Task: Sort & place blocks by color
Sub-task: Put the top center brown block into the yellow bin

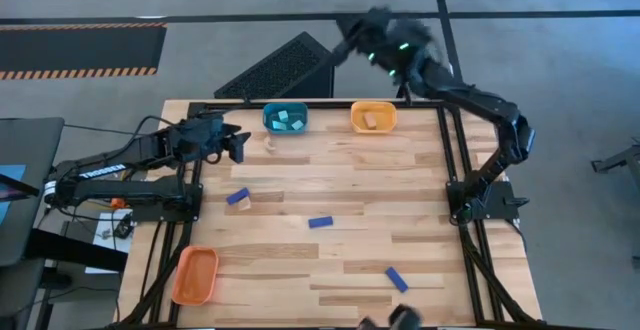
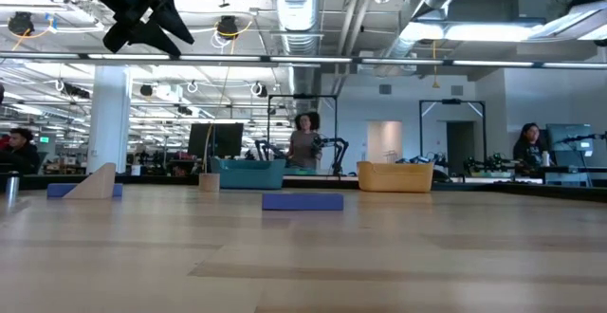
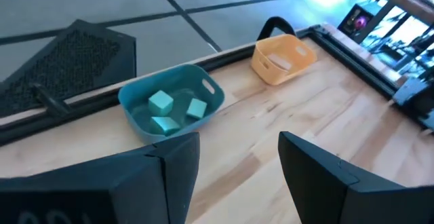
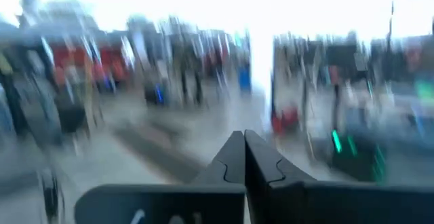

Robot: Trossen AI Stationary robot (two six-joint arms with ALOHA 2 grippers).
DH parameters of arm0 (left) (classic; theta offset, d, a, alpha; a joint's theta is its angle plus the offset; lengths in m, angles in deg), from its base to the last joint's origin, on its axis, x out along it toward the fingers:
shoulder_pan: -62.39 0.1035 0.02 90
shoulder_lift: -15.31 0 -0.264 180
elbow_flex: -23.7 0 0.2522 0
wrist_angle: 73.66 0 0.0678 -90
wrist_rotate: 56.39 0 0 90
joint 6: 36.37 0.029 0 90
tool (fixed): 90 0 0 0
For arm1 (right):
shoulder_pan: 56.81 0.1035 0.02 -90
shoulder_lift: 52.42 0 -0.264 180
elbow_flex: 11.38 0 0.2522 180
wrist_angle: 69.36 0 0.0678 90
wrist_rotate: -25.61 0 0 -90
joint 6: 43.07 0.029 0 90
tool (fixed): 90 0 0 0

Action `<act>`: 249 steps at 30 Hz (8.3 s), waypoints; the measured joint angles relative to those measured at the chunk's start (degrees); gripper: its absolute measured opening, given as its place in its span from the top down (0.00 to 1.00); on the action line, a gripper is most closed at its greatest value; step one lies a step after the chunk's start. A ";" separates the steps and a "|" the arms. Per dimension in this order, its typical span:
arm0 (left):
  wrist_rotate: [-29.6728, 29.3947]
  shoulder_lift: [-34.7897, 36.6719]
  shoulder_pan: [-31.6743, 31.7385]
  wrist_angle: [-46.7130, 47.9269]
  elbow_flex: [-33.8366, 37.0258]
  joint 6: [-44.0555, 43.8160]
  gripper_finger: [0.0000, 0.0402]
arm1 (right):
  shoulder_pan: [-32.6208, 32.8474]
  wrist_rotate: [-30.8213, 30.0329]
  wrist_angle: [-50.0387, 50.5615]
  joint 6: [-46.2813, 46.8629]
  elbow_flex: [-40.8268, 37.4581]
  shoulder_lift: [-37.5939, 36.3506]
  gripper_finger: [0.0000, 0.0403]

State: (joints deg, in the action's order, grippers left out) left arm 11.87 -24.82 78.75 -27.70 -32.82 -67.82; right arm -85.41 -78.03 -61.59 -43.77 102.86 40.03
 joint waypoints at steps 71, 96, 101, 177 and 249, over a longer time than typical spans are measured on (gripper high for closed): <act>-0.43 -0.61 0.00 11.40 2.73 9.80 0.54 | 16.48 1.37 4.53 5.07 9.60 51.34 0.48; 0.48 -0.59 0.01 12.27 2.73 9.18 0.53 | 16.64 2.66 9.62 5.23 9.97 50.90 0.75; 1.13 -0.59 0.00 12.25 2.73 11.47 0.53 | 18.22 3.04 26.47 13.03 14.66 49.06 0.84; 24.33 7.29 22.71 -8.28 -6.33 29.91 0.53 | 23.26 -5.66 9.51 32.25 -15.63 23.14 0.23; 20.30 13.88 21.60 17.43 -5.44 24.13 0.54 | 27.38 2.54 25.36 17.04 15.73 50.14 0.35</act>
State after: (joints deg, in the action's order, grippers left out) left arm 32.18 -10.95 100.35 -10.27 -38.26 -43.69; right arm -58.03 -75.49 -36.24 -26.72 118.59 90.17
